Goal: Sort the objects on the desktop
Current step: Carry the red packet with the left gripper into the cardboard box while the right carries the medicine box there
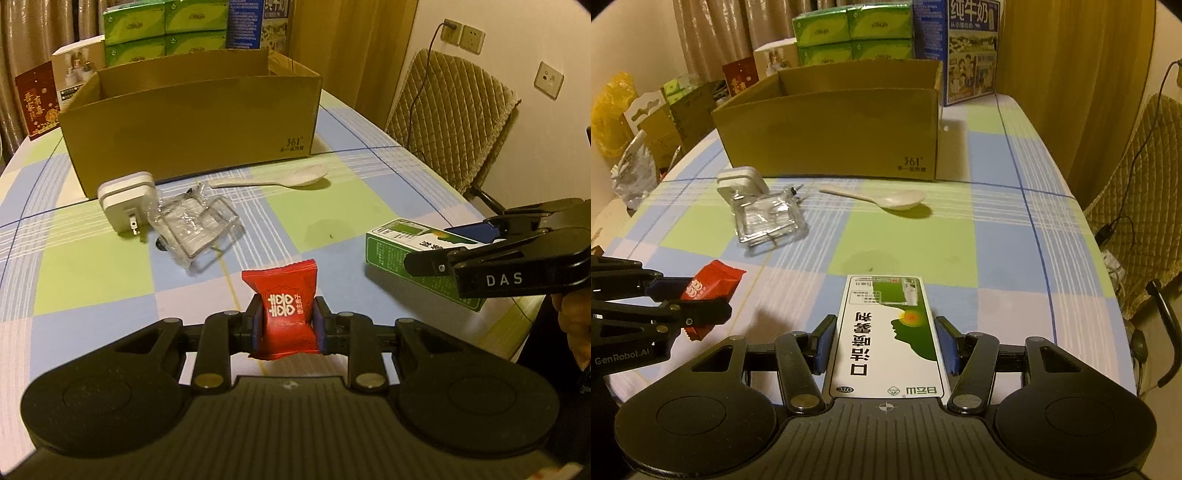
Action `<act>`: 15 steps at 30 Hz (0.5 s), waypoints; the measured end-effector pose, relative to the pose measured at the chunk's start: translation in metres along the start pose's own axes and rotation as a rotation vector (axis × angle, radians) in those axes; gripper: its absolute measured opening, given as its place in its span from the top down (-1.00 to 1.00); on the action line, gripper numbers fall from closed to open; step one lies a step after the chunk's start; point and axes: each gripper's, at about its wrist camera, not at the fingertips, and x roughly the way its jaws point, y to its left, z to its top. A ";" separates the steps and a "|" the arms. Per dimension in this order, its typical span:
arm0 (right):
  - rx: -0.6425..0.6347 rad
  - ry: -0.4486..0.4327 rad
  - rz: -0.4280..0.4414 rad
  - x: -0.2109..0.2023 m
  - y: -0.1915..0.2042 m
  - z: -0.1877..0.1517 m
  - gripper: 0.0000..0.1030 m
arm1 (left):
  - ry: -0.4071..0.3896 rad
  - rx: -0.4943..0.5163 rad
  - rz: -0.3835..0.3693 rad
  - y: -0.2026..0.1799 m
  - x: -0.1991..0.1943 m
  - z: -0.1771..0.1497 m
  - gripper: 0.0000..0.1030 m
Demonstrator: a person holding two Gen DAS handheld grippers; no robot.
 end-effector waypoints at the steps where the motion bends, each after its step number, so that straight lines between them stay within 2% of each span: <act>1: -0.003 -0.004 0.000 -0.002 0.001 0.001 -0.03 | -0.003 -0.001 0.000 0.000 -0.002 0.000 0.57; 9: -0.032 -0.060 0.008 -0.018 0.013 0.022 -0.03 | -0.039 -0.014 0.015 0.006 -0.017 0.012 0.57; 15: -0.049 -0.105 0.024 -0.024 0.020 0.051 -0.03 | -0.077 -0.011 0.036 0.019 -0.028 0.032 0.57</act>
